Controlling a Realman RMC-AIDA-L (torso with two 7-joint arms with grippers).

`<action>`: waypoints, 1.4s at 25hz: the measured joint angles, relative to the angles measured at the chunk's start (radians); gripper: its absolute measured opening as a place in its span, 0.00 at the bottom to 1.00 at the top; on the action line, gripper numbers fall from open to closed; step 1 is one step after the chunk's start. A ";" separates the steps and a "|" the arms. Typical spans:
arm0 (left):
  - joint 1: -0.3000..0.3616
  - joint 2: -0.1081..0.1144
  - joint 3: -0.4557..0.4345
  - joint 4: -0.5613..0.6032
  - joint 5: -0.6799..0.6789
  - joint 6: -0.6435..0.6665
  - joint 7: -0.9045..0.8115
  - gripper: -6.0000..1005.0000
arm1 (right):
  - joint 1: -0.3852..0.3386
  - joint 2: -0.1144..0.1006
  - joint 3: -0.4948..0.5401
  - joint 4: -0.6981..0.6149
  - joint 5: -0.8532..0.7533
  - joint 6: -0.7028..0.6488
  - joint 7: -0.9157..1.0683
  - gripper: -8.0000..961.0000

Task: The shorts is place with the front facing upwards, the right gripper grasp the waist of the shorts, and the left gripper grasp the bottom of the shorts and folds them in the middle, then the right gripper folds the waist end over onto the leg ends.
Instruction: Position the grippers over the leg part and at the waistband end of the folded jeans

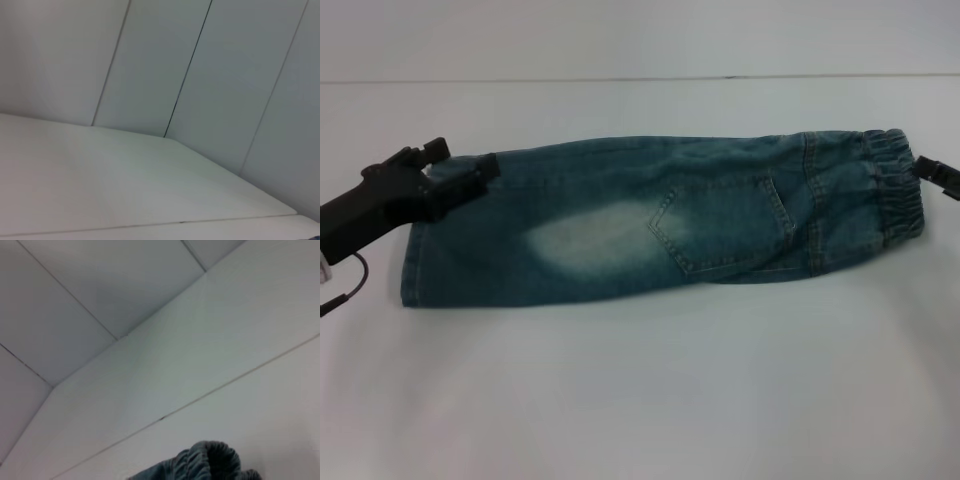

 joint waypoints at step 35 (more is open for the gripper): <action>-0.031 0.002 0.016 -0.150 -0.079 0.127 0.214 0.88 | 0.099 -0.004 -0.161 -0.005 -0.117 0.034 0.169 0.32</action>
